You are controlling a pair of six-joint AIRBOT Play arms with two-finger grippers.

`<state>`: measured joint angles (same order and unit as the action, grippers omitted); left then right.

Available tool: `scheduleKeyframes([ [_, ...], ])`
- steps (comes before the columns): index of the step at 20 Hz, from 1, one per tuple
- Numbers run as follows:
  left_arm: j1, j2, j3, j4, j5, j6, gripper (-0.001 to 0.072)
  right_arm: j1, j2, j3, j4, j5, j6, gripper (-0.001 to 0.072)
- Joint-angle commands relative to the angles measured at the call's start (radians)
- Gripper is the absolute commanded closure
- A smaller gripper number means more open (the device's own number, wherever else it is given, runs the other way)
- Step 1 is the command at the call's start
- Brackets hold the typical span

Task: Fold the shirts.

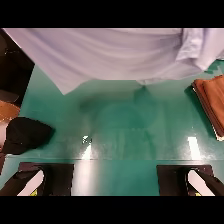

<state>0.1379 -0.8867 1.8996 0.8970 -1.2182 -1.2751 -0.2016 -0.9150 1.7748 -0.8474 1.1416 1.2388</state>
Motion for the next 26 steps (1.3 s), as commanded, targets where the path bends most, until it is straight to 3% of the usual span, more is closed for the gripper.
scheduleKeyframes([
  [1, 0.001, 0.023, 0.163, -0.05, -0.029, -0.061, 0.0686, -0.001, 0.079, 0.084, -0.074, 0.02, 0.061, 0.0701],
  [5, 0.001, 0.023, 0.185, -0.101, -0.081, -0.089, 0.0687, -0.001, 0.068, 0.173, -0.249, 0.182, 0.168, 0.0701],
  [10, 0.001, -0.029, -0.205, -0.085, -0.167, -0.113, 0.0687, 0.076, -0.179, 0.217, -0.248, 0.434, 0.222, 0.0701],
  [14, 0.001, -0.188, -0.504, -0.081, -0.193, -0.093, 0.0686, 0.197, -0.41, 0.055, -0.249, 0.484, 0.224, 0.0701],
  [19, 0.001, -0.482, -0.612, -0.095, -0.009, -0.012, 0.0686, 0.23, -0.669, -0.068, -0.255, 0.352, 0.219, 0.0701],
  [26, -0.027, -0.657, -0.612, -0.307, 0.435, 0.222, 0.0686, 0.183, -0.809, -0.067, -0.253, -0.056, 0.215, 0.0701],
])
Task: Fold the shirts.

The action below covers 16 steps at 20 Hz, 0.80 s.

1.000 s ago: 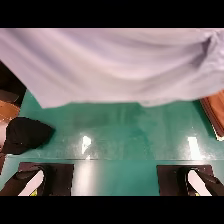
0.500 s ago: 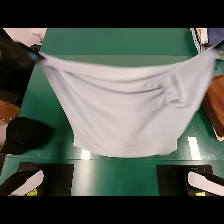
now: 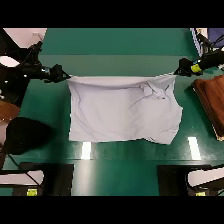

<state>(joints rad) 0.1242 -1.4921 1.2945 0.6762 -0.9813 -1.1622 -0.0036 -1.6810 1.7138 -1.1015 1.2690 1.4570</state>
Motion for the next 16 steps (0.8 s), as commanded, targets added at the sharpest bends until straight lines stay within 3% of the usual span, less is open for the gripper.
scheduleKeyframes([
  [1, -0.022, -0.051, -0.004, -0.087, 0.237, 0.128, 0.0686, -0.023, -0.043, -0.005, 0.003, -0.229, -0.003, 0.0701],
  [5, -0.035, -0.051, 0.008, -0.086, 0.249, 0.208, 0.0686, -0.032, -0.042, 0.0, 0.001, -0.254, -0.035, 0.0701],
  [9, -0.039, -0.05, 0.008, -0.003, 0.085, 0.226, 0.0688, -0.017, -0.042, -0.001, -0.082, -0.051, -0.087, 0.0702],
  [13, -0.076, -0.051, 0.007, 0.245, -0.031, 0.136, 0.0688, 0.032, -0.042, -0.004, -0.22, 0.069, -0.085, 0.0702],
  [16, -0.093, -0.051, 0.007, 0.297, -0.05, 0.089, 0.0687, 0.048, -0.042, -0.005, -0.236, 0.12, -0.053, 0.0702],
])
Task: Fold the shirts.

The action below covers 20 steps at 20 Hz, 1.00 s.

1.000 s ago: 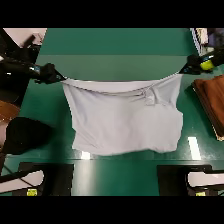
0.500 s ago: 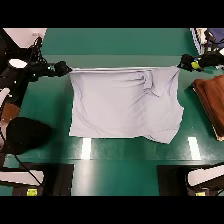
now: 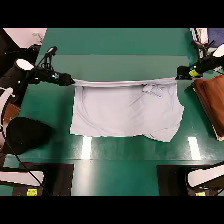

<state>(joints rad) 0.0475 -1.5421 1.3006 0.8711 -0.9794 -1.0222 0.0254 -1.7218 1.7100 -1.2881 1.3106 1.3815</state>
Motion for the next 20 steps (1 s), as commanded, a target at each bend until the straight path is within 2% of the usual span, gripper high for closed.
scheduleKeyframes([
  [1, -0.017, -0.001, 0.001, 0.103, -0.068, -0.062, 0.0687, 0.021, 0.009, -0.016, -0.051, 0.092, 0.041, 0.0702],
  [3, -0.017, -0.001, 0.001, 0.128, -0.105, -0.071, 0.0687, 0.018, 0.06, -0.1, -0.051, 0.079, 0.043, 0.0702],
  [8, -0.017, -0.001, 0.001, 0.148, -0.146, -0.1, 0.0686, 0.01, 0.203, -0.351, -0.043, -0.128, 0.043, 0.0701],
  [12, -0.017, -0.001, 0.001, 0.149, -0.172, -0.129, 0.0683, 0.01, 0.208, -0.397, -0.04, -0.129, 0.043, 0.0699],
  [13, -0.017, -0.001, 0.001, 0.15, -0.182, -0.143, 0.0518, 0.01, 0.208, -0.396, -0.039, -0.129, 0.046, 0.0691],
  [14, -0.017, -0.001, 0.001, 0.151, -0.189, -0.171, 0.0235, 0.01, 0.209, -0.389, -0.039, -0.122, 0.06, 0.0566],
  [15, -0.016, -0.001, 0.001, 0.156, -0.191, -0.196, 0.0212, 0.01, 0.208, -0.38, -0.04, -0.11, 0.072, 0.039],
  [16, -0.013, 0.0, 0.001, 0.166, -0.197, -0.213, 0.0213, 0.01, 0.209, -0.364, -0.039, -0.087, 0.077, 0.0352],
  [20, 0.065, 0.036, -0.005, 0.169, -0.338, -0.226, 0.0213, -0.017, 0.27, -0.358, -0.016, 0.041, 0.035, 0.0352],
])
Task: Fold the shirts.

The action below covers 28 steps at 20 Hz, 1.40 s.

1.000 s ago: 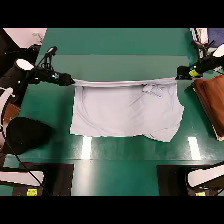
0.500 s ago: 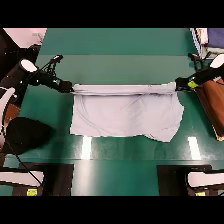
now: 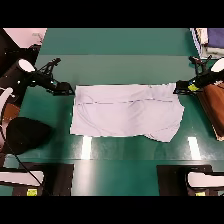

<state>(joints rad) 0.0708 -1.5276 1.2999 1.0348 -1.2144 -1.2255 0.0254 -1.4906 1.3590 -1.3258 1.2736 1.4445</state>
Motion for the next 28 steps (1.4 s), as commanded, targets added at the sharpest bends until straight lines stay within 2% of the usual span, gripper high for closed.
scheduleKeyframes([
  [1, 0.069, 0.049, -0.033, 0.005, -0.142, -0.011, 0.0213, -0.041, 0.081, -0.045, 0.077, 0.091, -0.052, 0.0353],
  [5, 0.119, 0.229, -0.312, 0.003, -0.126, 0.003, 0.0213, -0.164, 0.225, -0.212, 0.333, 0.169, -0.167, 0.0354],
  [10, 0.118, 0.378, -0.652, -0.051, -0.037, 0.029, 0.0213, -0.238, 0.306, -0.32, 0.356, 0.142, -0.178, 0.0356],
  [15, 0.118, 0.38, -0.719, -0.149, 0.024, 0.106, 0.0213, -0.235, 0.308, -0.322, 0.367, 0.143, -0.179, 0.0357],
  [18, 0.11, 0.38, -0.74, -0.161, 0.037, 0.107, 0.0214, -0.235, 0.308, -0.322, 0.366, 0.144, -0.179, 0.0356],
  [22, -0.016, 0.38, -0.745, -0.16, 0.088, 0.09, 0.0216, -0.235, 0.308, -0.322, 0.365, 0.142, -0.179, 0.0356],
  [23, -0.038, 0.38, -0.745, -0.159, 0.097, 0.066, 0.0344, -0.239, 0.308, -0.322, 0.357, 0.146, -0.179, 0.0356],
  [24, -0.049, 0.38, -0.745, -0.16, 0.097, 0.062, 0.0658, -0.249, 0.308, -0.322, 0.35, 0.161, -0.179, 0.0356],
  [25, -0.05, 0.38, -0.741, -0.16, 0.095, 0.058, 0.0686, -0.263, 0.308, -0.322, 0.341, 0.182, -0.177, 0.0356],
  [28, -0.05, 0.38, -0.678, -0.151, 0.056, 0.047, 0.0687, -0.311, 0.322, -0.346, 0.224, 0.261, -0.144, 0.0356],
])
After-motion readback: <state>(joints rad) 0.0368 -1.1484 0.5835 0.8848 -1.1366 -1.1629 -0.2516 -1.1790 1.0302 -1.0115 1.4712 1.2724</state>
